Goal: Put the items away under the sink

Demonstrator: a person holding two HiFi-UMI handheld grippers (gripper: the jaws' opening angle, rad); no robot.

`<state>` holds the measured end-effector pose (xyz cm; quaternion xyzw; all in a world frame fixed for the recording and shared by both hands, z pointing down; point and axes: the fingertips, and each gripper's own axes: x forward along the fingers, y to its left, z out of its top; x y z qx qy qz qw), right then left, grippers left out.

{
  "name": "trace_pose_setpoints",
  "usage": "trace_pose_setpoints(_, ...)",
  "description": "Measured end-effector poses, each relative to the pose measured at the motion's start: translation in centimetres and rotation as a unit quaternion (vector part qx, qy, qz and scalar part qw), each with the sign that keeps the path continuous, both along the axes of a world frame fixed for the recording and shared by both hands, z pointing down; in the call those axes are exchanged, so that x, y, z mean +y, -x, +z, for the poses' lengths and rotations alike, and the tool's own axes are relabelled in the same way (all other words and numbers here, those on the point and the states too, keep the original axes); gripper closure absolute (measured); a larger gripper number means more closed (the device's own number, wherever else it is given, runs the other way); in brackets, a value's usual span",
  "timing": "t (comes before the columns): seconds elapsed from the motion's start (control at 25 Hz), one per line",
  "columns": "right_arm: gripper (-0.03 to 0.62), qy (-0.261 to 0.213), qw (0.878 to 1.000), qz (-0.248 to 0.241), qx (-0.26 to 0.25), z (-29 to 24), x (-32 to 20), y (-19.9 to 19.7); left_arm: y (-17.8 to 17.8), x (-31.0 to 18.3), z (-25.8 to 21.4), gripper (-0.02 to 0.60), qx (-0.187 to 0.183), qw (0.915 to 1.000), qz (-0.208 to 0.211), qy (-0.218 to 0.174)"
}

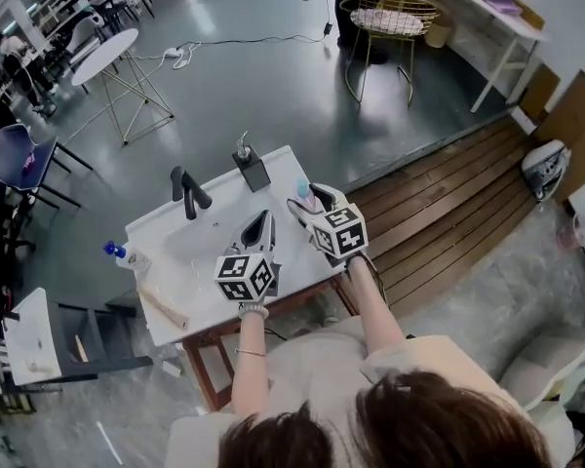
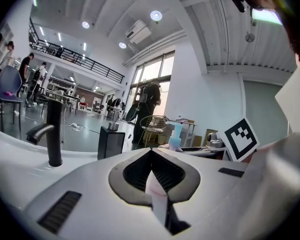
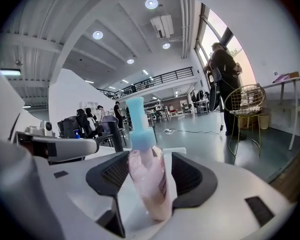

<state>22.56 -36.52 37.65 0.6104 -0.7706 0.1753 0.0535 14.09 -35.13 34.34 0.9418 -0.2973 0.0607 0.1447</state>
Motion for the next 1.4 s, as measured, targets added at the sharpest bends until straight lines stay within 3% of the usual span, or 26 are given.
trace_pose_setpoints(0.32,0.342,-0.007,1.0,0.018,0.021,1.0,-1.2,0.2,0.3,-1.0,0.5,0.581,-0.007,1.0,-0.006,0.005)
trace_pose_setpoints(0.52,0.378,-0.014,0.999,0.031,0.042,1.3,-1.4,0.0,0.5,-1.3,1.1,0.581,-0.011,0.9998,-0.011,0.01)
trace_pose_setpoints(0.92,0.395,0.01,0.997,0.066,0.047,1.3,-1.4,-0.9,0.6,-0.8,2.3,0.581,-0.023,0.9994,-0.012,0.024)
trace_pose_setpoints(1.4,0.395,-0.012,0.999,0.034,0.037,-1.8,-0.4,-0.5,0.1,1.1,1.5,0.581,-0.023,0.9994,-0.017,0.018)
